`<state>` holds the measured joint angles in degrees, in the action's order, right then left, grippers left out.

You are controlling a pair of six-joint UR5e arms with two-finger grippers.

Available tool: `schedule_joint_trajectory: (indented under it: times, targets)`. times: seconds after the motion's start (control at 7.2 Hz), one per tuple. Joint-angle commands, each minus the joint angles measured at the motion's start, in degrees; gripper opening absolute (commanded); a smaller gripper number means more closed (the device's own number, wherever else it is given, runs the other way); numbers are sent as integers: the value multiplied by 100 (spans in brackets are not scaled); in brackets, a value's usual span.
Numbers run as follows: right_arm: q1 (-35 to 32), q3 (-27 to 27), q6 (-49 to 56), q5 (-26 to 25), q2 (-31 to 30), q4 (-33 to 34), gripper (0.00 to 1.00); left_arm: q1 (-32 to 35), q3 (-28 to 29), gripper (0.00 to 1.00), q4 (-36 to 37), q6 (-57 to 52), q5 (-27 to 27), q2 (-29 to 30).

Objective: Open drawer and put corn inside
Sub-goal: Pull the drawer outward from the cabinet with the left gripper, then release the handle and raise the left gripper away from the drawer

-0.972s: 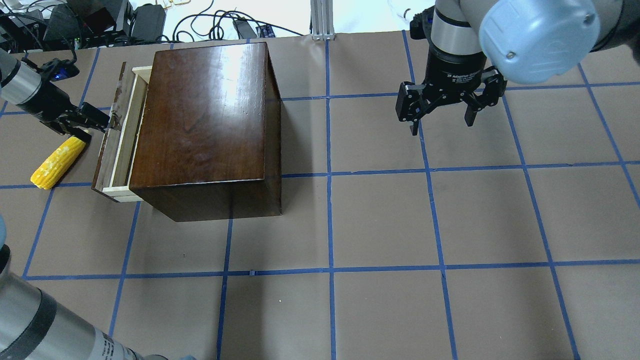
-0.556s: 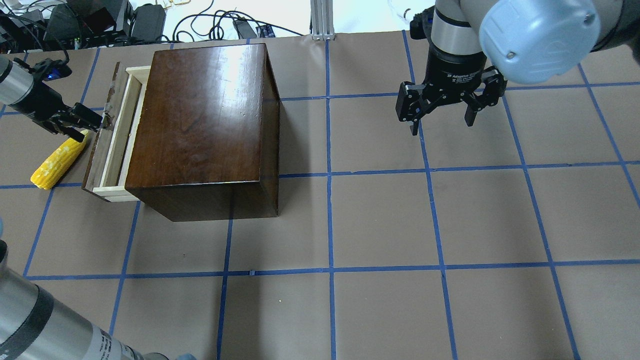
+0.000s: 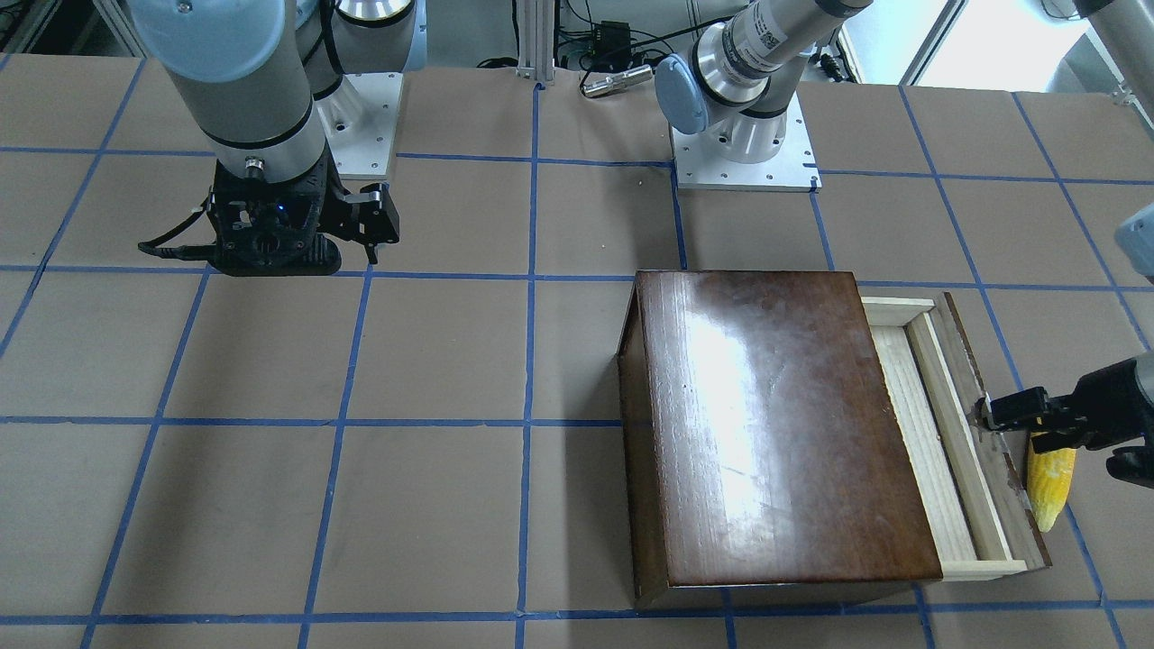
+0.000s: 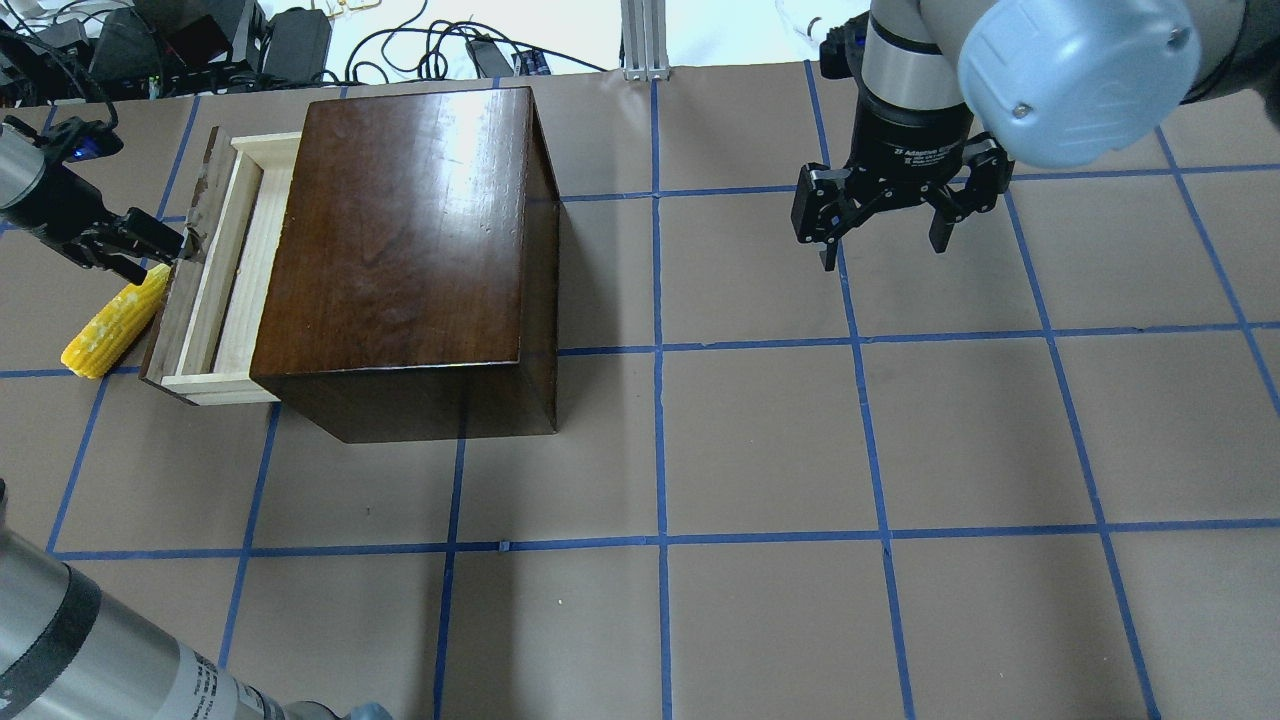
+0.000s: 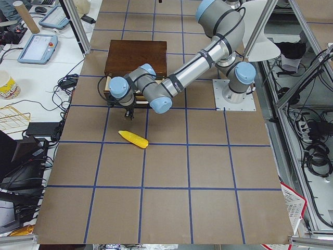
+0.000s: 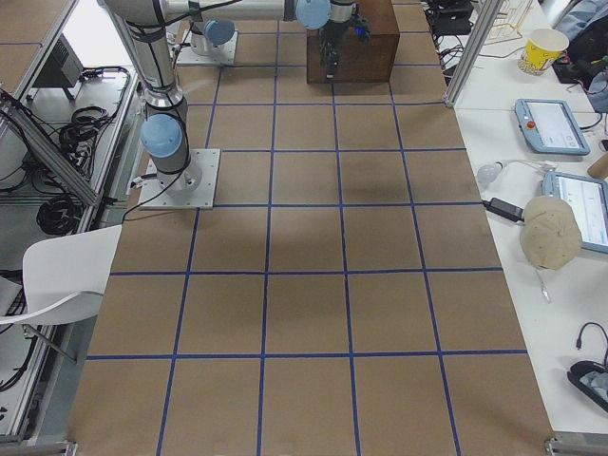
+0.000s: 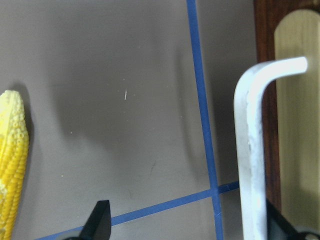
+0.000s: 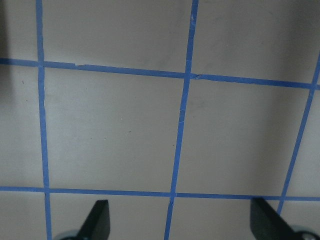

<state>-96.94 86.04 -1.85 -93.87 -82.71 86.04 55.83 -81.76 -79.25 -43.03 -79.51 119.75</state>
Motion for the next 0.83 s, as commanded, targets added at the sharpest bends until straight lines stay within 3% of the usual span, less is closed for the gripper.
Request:
schedule_joint_trajectory:
  times: [0.0, 0.69]
  targets:
    - [0, 0, 0, 0, 0, 0, 100, -11, 63, 100, -3, -30, -3, 22]
    - [0, 0, 0, 0, 0, 0, 100, -19, 195, 100, -11, -127, -135, 75]
